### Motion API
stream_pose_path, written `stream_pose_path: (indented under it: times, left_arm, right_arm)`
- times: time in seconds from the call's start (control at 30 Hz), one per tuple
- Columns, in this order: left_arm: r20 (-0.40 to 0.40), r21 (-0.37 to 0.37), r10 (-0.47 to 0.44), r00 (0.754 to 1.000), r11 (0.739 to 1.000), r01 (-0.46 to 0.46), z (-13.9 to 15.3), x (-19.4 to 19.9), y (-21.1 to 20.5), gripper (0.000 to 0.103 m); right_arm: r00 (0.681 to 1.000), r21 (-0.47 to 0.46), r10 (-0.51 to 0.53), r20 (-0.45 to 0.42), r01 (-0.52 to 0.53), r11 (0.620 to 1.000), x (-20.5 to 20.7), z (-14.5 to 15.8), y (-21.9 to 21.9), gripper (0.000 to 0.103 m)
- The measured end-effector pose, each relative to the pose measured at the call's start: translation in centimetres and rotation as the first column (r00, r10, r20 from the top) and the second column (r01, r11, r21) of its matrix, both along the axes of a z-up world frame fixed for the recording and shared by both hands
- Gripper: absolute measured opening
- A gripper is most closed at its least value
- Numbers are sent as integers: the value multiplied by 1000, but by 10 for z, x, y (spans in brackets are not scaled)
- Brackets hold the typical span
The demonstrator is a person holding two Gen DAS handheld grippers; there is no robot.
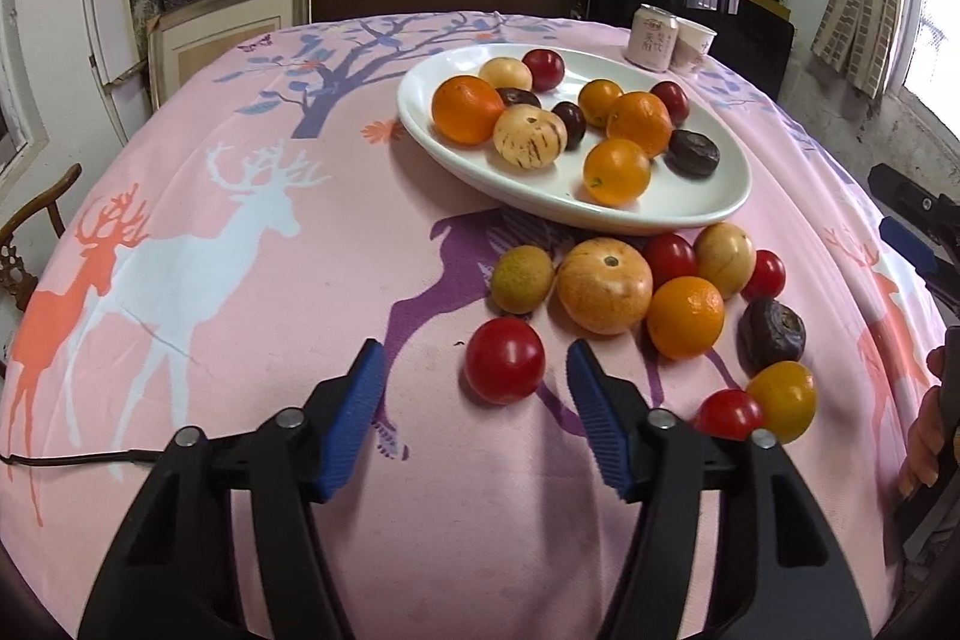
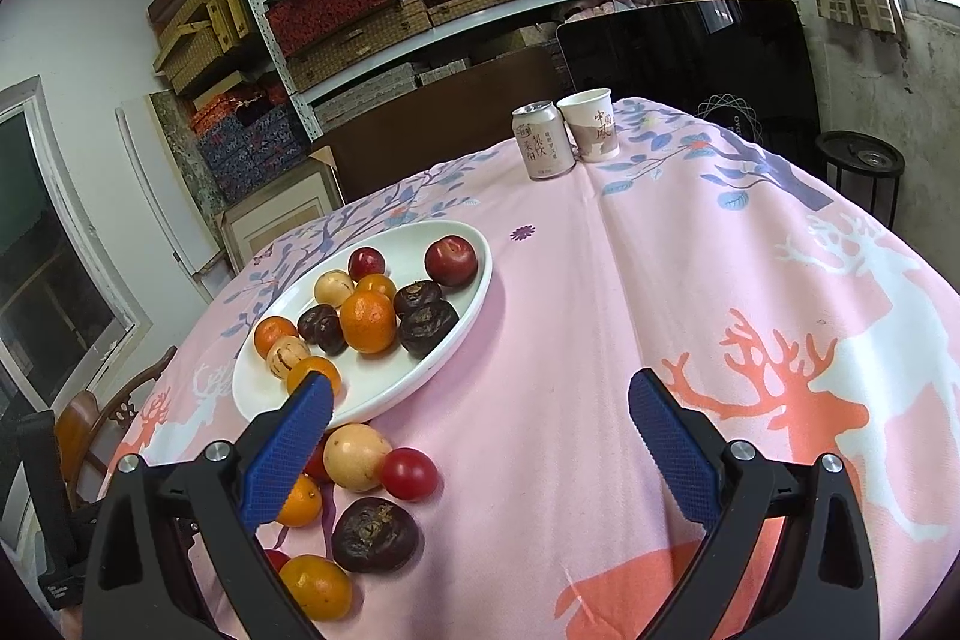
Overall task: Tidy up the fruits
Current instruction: 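Grasp a red apple with the left tool while the right grasps a small red apple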
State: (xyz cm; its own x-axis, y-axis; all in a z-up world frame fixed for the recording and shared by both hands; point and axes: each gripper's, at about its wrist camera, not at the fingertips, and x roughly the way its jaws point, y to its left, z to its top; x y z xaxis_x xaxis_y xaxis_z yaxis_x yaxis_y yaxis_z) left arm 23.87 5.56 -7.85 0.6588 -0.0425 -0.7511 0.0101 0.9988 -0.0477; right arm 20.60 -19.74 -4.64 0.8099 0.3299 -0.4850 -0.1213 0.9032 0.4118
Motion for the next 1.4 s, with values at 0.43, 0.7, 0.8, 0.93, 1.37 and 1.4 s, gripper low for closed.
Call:
stream_pose_path:
  times: [0.43, 0.7, 0.8, 0.93, 1.37, 1.4]
  left_arm:
    - [-41, -78, -40, 998, 996, 37, -7, 10, 0, 28]
    - [-40, -59, 14, 999, 998, -17, -6, 8, 8, 28]
    - [-42, -57, 13, 999, 998, -16, -6, 9, 8, 28]
    - [-45, -57, 13, 999, 998, -16, -6, 9, 9, 28]
    - [-46, -57, 13, 999, 998, -16, -6, 9, 9, 28]
    - [-46, -57, 13, 999, 998, -16, -6, 9, 9, 28]
  right_arm:
    - [999, -4, 12, -30, -12, 1000, 4, -4, 4, 100]
    - [988, -112, 111, -106, -122, 986, 12, -15, 31, 100]
    - [984, -139, 124, -130, -142, 980, 15, -19, 37, 100]
    - [976, -163, 129, -175, -158, 974, 22, -25, 44, 100]
    - [979, -225, -72, -189, 28, 974, 27, -27, 13, 100]
    - [980, -205, -67, -186, 28, 978, 26, -27, 10, 100]
